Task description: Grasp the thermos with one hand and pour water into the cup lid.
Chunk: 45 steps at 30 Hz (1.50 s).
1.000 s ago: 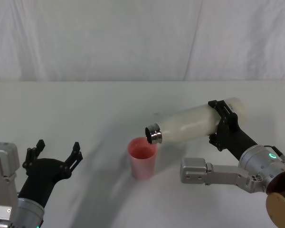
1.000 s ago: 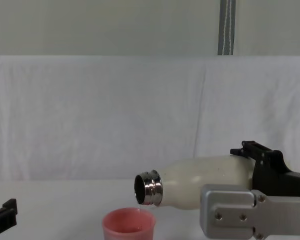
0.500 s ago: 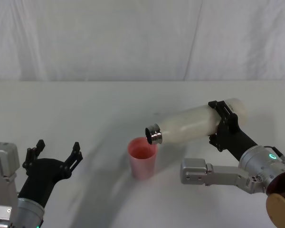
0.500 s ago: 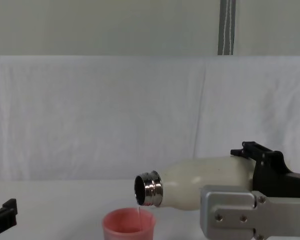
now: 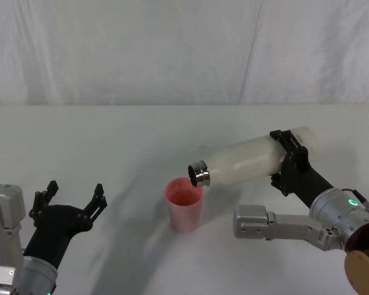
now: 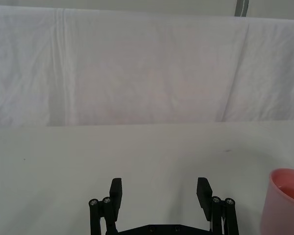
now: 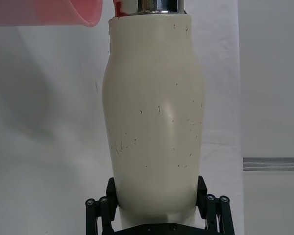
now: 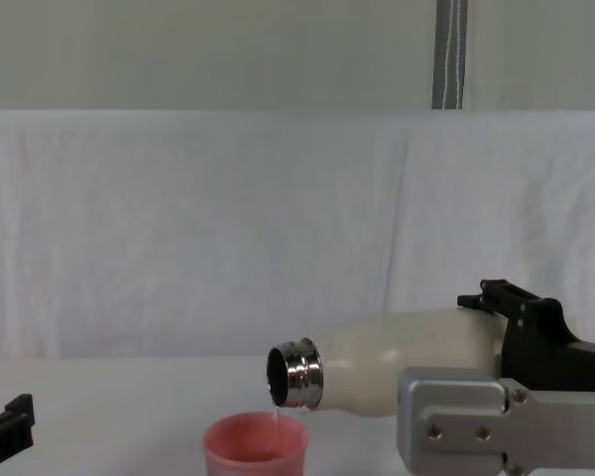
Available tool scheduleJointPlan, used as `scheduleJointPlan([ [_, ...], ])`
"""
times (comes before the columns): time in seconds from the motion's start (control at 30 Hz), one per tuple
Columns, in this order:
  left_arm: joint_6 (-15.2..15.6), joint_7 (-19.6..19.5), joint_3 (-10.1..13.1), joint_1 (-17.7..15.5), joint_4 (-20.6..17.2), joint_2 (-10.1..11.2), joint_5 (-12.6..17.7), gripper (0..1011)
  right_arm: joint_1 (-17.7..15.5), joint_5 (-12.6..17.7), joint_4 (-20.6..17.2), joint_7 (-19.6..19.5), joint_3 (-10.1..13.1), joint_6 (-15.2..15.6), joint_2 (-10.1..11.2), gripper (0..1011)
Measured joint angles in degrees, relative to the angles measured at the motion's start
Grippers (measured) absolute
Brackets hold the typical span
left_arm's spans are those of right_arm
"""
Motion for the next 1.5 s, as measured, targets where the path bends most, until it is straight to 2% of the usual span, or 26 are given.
scheduleJointPlan([
  [0.57,0.0,0.0,0.0,0.0,0.0,0.0,0.0,1001,0.2,-0.1,0.1,0.0,-0.1,-0.1,0.0,948],
  [0.87,0.0,0.0,0.0,0.0,0.0,0.0,0.0,1001,0.2,1.1,0.2,0.2,0.2,-0.5,-0.3,948],
  [1.17,0.0,0.0,0.0,0.0,0.0,0.0,0.0,1001,-0.1,3.2,-0.1,0.4,1.2,-1.1,-0.6,948],
  [1.5,0.0,0.0,0.0,0.0,0.0,0.0,0.0,1001,-1.1,9.0,-1.2,1.1,3.7,-2.9,-1.5,948],
])
